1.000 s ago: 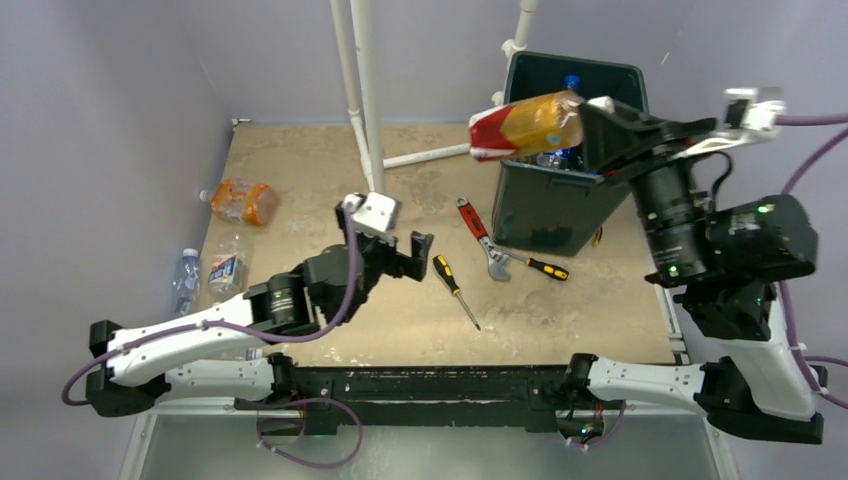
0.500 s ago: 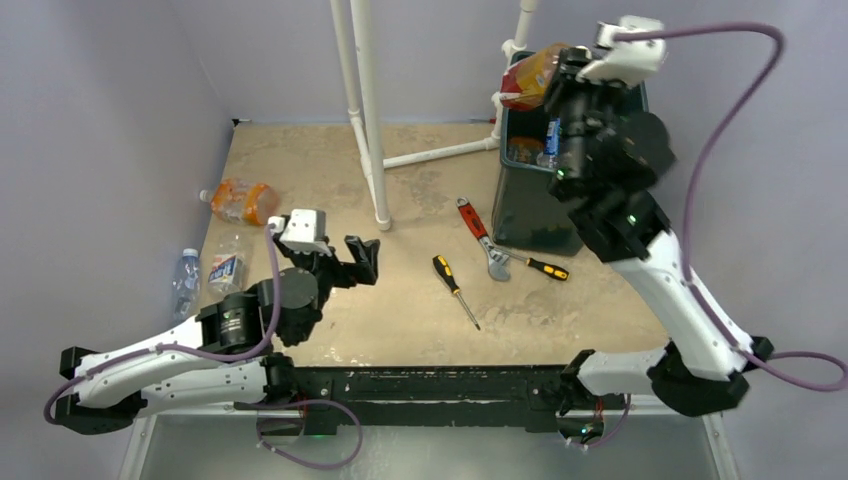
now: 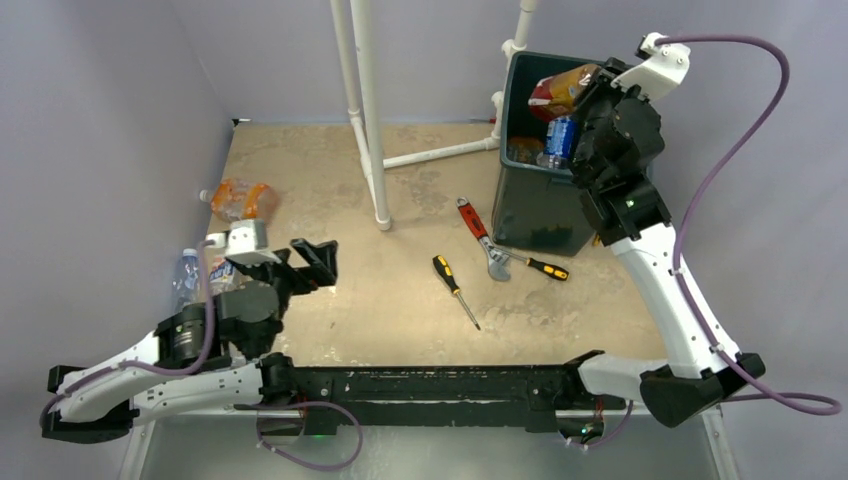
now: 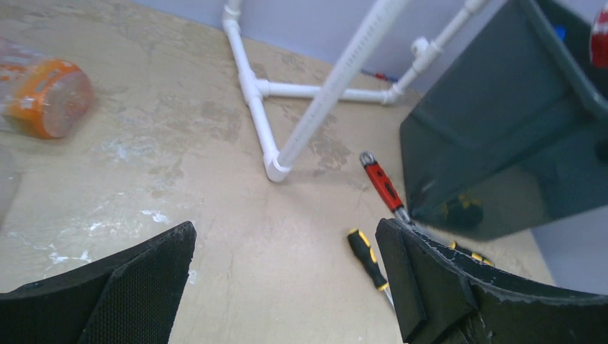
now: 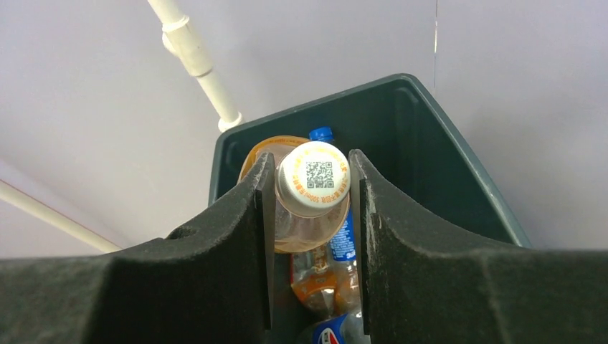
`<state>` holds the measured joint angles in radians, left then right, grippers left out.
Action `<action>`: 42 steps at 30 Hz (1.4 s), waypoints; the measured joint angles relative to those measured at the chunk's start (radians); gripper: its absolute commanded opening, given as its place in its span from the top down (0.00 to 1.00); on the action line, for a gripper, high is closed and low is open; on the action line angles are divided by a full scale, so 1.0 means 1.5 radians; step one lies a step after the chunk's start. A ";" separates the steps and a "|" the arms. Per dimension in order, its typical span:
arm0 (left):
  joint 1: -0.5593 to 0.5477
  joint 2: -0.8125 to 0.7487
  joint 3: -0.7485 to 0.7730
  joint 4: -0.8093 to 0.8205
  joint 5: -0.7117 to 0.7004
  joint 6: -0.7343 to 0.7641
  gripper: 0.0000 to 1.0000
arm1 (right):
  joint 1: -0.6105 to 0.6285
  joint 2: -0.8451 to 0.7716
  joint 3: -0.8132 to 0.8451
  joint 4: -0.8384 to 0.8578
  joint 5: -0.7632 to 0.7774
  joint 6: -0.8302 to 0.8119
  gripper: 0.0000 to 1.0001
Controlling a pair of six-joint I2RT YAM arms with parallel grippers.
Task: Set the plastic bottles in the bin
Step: Place the plastic bottle in the trash bin.
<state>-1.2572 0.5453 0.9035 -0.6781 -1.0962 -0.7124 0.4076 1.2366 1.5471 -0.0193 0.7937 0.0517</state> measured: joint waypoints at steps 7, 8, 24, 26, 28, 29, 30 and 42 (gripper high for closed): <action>0.000 -0.037 0.049 -0.088 -0.112 -0.086 0.01 | -0.048 0.004 -0.100 0.018 -0.020 0.054 1.00; 0.000 -0.027 0.061 -0.111 -0.126 -0.106 0.01 | -0.055 0.011 -0.120 0.014 -0.023 0.064 1.00; 0.000 0.150 0.107 -0.179 -0.168 -0.138 0.01 | -0.076 0.047 -0.136 -0.099 -0.141 0.134 0.01; 0.000 0.155 0.107 -0.168 -0.169 -0.128 0.01 | -0.076 0.024 -0.111 -0.105 -0.156 0.139 0.01; 0.000 0.166 0.107 -0.161 -0.168 -0.123 0.01 | -0.076 -0.006 -0.086 -0.106 -0.178 0.147 0.01; 0.000 0.174 0.106 -0.155 -0.168 -0.122 0.01 | -0.076 -0.024 -0.076 -0.107 -0.191 0.150 0.01; 0.000 0.181 0.104 -0.150 -0.167 -0.121 0.01 | -0.076 -0.043 -0.067 -0.108 -0.204 0.153 0.01; 0.138 0.265 0.082 -0.125 -0.090 -0.093 0.01 | -0.049 -0.257 -0.181 0.013 -0.739 0.202 0.06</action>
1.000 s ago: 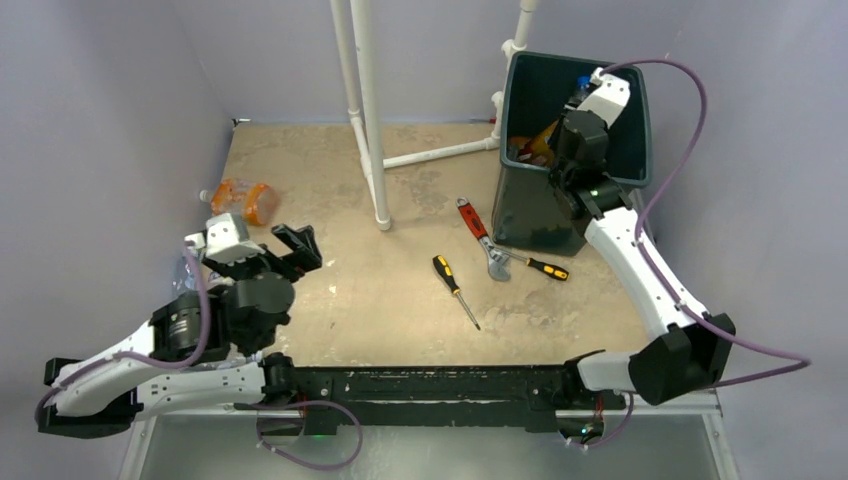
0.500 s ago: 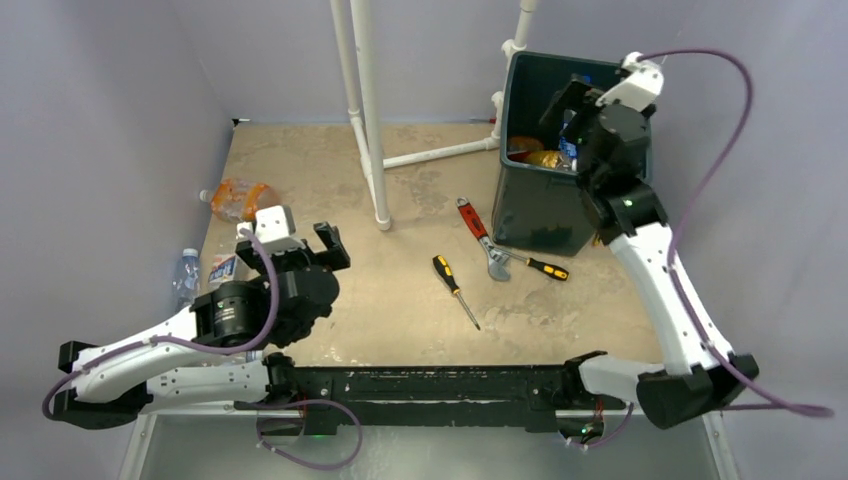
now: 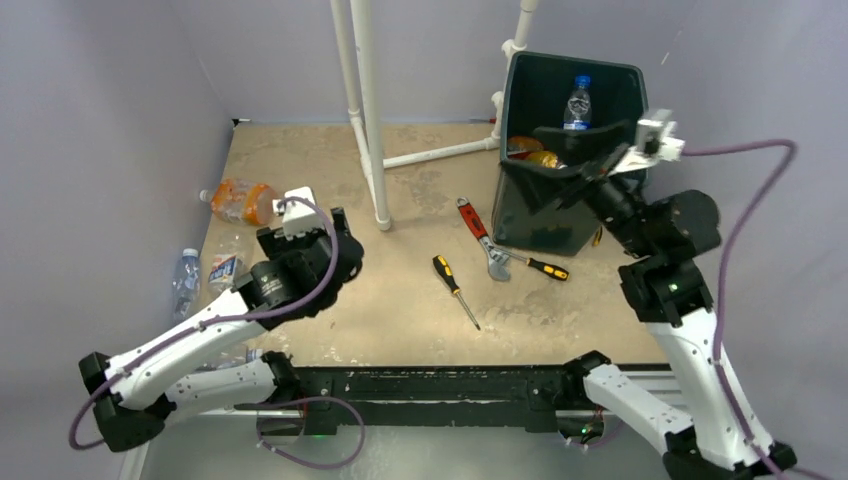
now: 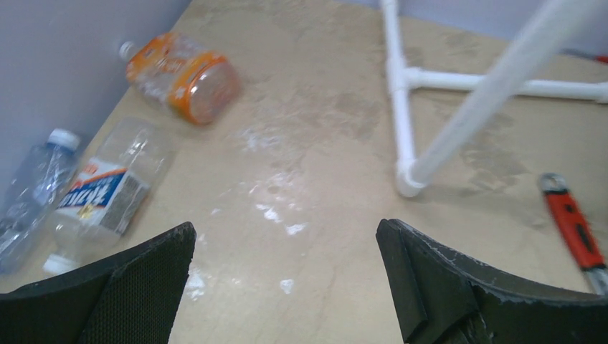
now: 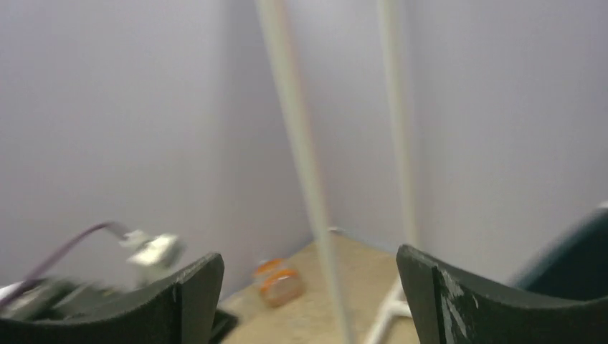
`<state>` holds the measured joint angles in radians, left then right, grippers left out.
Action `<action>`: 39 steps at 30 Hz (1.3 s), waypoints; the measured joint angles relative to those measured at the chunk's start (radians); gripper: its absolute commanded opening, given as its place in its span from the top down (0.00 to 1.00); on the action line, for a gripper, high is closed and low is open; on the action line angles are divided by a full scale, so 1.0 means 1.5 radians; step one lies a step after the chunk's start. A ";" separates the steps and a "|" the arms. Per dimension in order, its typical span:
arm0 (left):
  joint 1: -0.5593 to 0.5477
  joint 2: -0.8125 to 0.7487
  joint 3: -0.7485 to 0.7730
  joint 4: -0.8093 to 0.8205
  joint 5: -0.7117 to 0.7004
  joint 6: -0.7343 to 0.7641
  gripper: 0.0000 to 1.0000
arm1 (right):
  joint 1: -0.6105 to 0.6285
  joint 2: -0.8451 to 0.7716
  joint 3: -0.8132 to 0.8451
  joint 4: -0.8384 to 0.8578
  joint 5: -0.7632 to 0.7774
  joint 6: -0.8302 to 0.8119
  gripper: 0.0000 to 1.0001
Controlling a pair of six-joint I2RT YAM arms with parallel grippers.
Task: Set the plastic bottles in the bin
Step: Place the plastic bottle in the trash bin, then pick up the plastic bottle from the corner of the board.
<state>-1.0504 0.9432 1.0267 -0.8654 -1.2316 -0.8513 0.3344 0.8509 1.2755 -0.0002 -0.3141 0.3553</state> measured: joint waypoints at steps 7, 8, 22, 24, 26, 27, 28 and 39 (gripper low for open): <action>0.270 0.011 -0.082 0.037 0.185 0.027 0.01 | 0.313 0.096 -0.072 0.022 0.006 -0.001 0.06; 0.289 0.010 -0.085 0.033 0.200 0.026 0.01 | 0.343 0.116 -0.085 0.023 0.014 -0.002 0.06; 0.654 0.018 -0.125 0.066 0.360 0.024 0.01 | 0.392 0.085 -0.338 0.143 0.019 0.033 0.06; 0.699 0.037 -0.132 0.079 0.378 0.035 0.01 | 0.396 0.070 -0.360 0.164 0.011 0.040 0.06; 0.728 0.059 -0.135 0.101 0.388 0.051 0.01 | 0.399 0.051 -0.386 0.185 0.004 0.050 0.06; 0.735 0.069 -0.135 0.110 0.391 0.058 0.01 | 0.401 0.042 -0.398 0.193 0.002 0.055 0.06; 0.743 0.082 -0.135 0.121 0.393 0.065 0.01 | 0.402 0.030 -0.414 0.203 0.000 0.061 0.06; 0.930 0.160 -0.130 0.184 0.471 0.123 0.01 | 0.405 -0.056 -0.480 0.214 -0.011 0.068 0.04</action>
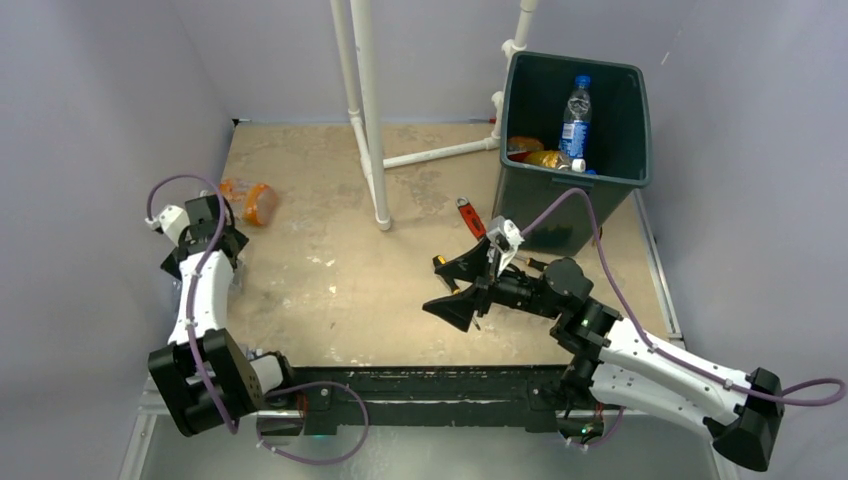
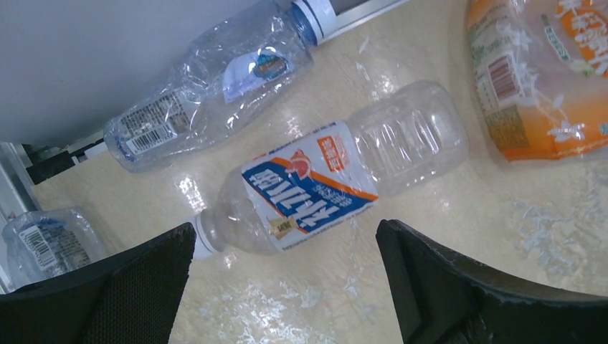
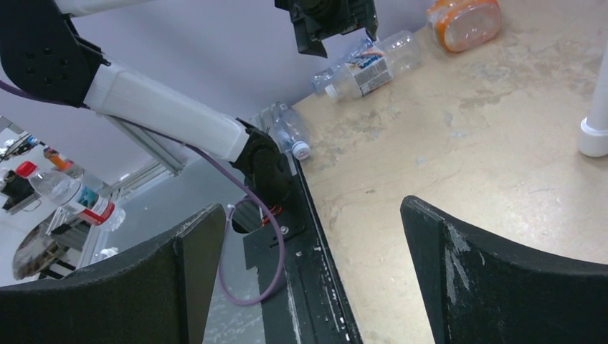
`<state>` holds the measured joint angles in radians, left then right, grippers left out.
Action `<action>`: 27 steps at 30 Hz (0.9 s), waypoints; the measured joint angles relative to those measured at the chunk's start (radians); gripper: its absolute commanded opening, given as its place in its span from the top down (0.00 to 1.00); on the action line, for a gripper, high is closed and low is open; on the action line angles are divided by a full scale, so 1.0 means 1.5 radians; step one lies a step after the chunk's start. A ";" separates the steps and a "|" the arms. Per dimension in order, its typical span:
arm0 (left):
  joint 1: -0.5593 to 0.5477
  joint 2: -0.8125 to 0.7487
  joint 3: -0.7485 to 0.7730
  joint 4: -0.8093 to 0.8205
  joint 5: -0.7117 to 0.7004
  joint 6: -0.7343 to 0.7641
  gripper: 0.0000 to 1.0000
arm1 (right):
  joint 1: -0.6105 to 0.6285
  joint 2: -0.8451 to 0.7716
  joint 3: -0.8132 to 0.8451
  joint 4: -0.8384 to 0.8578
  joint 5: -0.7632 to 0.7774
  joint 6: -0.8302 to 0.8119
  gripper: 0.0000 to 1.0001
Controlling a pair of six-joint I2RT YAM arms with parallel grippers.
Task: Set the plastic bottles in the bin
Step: Pick up the plastic bottle from the corner of the board.
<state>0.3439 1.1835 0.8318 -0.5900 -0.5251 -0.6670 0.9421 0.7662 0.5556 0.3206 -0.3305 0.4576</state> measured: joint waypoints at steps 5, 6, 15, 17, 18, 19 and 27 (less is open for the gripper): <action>0.044 0.017 0.000 0.034 0.045 0.006 0.01 | 0.000 -0.004 -0.001 -0.001 -0.001 -0.009 0.04; 0.048 0.021 0.000 0.041 0.052 0.006 0.01 | 0.000 -0.003 -0.001 -0.003 -0.001 -0.009 0.04; 0.061 0.051 -0.041 0.144 0.107 -0.014 0.01 | 0.000 -0.008 -0.006 -0.015 0.003 -0.019 0.04; 0.062 0.055 -0.054 0.161 0.107 -0.014 0.02 | 0.000 -0.011 -0.006 -0.016 0.005 -0.022 0.04; 0.063 0.056 -0.056 0.171 0.109 -0.015 0.02 | 0.000 -0.011 -0.006 -0.015 0.006 -0.023 0.04; 0.065 0.058 -0.056 0.178 0.112 -0.016 0.03 | 0.000 -0.011 -0.006 -0.016 0.006 -0.024 0.04; 0.060 0.079 -0.071 0.198 0.177 -0.020 0.07 | 0.000 -0.005 -0.006 -0.016 0.018 -0.028 0.04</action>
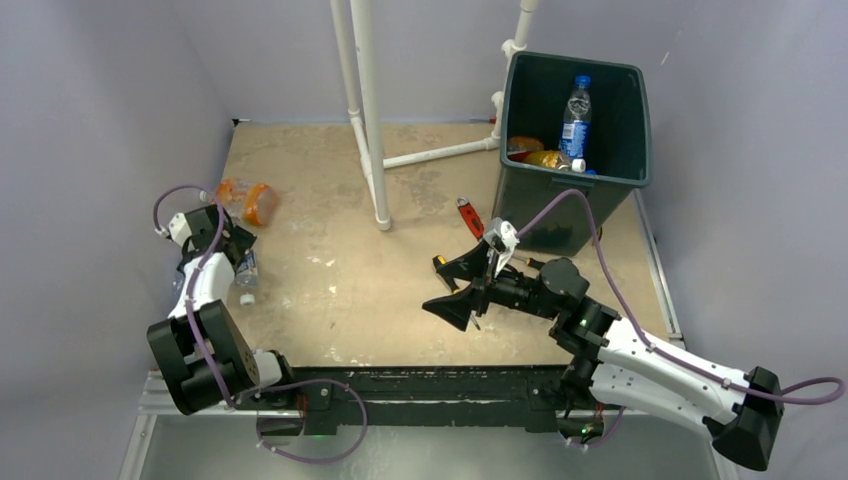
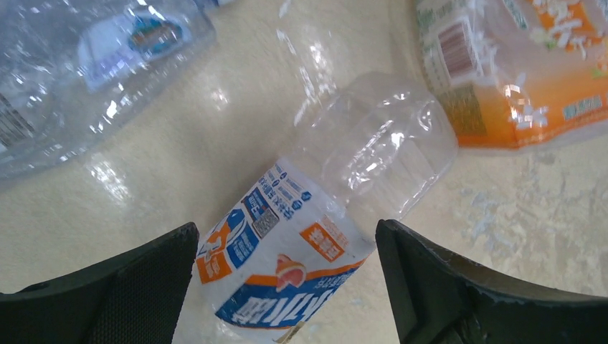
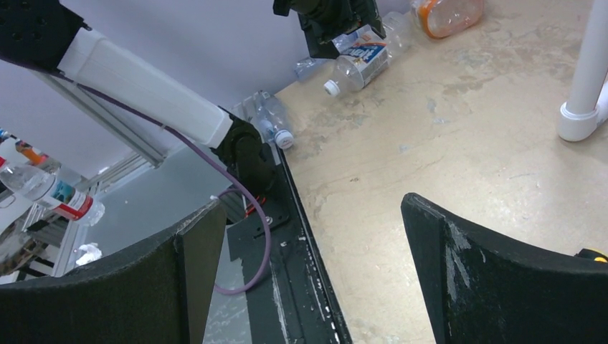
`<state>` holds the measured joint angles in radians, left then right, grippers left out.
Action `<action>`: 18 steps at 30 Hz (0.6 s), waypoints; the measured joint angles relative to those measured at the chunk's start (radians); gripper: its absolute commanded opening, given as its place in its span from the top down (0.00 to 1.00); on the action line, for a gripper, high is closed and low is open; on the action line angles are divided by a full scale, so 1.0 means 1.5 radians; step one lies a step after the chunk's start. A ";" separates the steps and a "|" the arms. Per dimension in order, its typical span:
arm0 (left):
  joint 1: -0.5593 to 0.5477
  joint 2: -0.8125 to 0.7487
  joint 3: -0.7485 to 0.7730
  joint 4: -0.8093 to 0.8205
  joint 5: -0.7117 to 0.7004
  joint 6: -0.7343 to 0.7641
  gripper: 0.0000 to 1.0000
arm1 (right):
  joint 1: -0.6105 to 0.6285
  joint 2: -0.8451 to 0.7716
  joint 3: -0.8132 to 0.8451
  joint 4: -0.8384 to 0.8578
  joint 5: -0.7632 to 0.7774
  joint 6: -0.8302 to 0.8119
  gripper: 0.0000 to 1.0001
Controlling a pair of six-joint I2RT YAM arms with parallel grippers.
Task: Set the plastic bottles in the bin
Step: Pick up the plastic bottle from the corner of the board.
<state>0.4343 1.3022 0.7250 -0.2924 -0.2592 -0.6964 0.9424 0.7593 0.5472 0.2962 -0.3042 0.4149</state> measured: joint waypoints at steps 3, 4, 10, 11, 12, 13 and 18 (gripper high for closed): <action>-0.011 -0.021 -0.019 -0.006 0.014 0.000 0.07 | 0.000 0.009 0.000 0.002 0.000 0.000 0.04; -0.016 -0.028 -0.024 -0.008 0.017 0.000 0.07 | 0.000 0.011 0.000 0.002 0.000 0.000 0.04; -0.024 -0.025 -0.025 -0.011 0.026 0.002 0.06 | 0.000 0.028 0.000 0.007 0.002 0.000 0.04; -0.024 -0.020 -0.025 -0.010 0.028 0.002 0.06 | 0.000 0.031 0.000 0.008 0.003 0.001 0.04; -0.025 -0.014 -0.025 -0.008 0.030 0.002 0.06 | 0.000 0.032 0.000 0.009 0.003 0.001 0.04; -0.027 -0.006 -0.025 -0.008 0.032 0.002 0.06 | 0.000 0.034 0.000 0.010 0.003 0.002 0.04; -0.040 0.026 -0.024 -0.021 0.028 0.006 0.01 | 0.000 0.039 0.000 0.014 0.005 0.003 0.04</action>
<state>0.3737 1.3407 0.6895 -0.3237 -0.2169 -0.6868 0.9424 0.8185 0.5472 0.3172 -0.2970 0.4198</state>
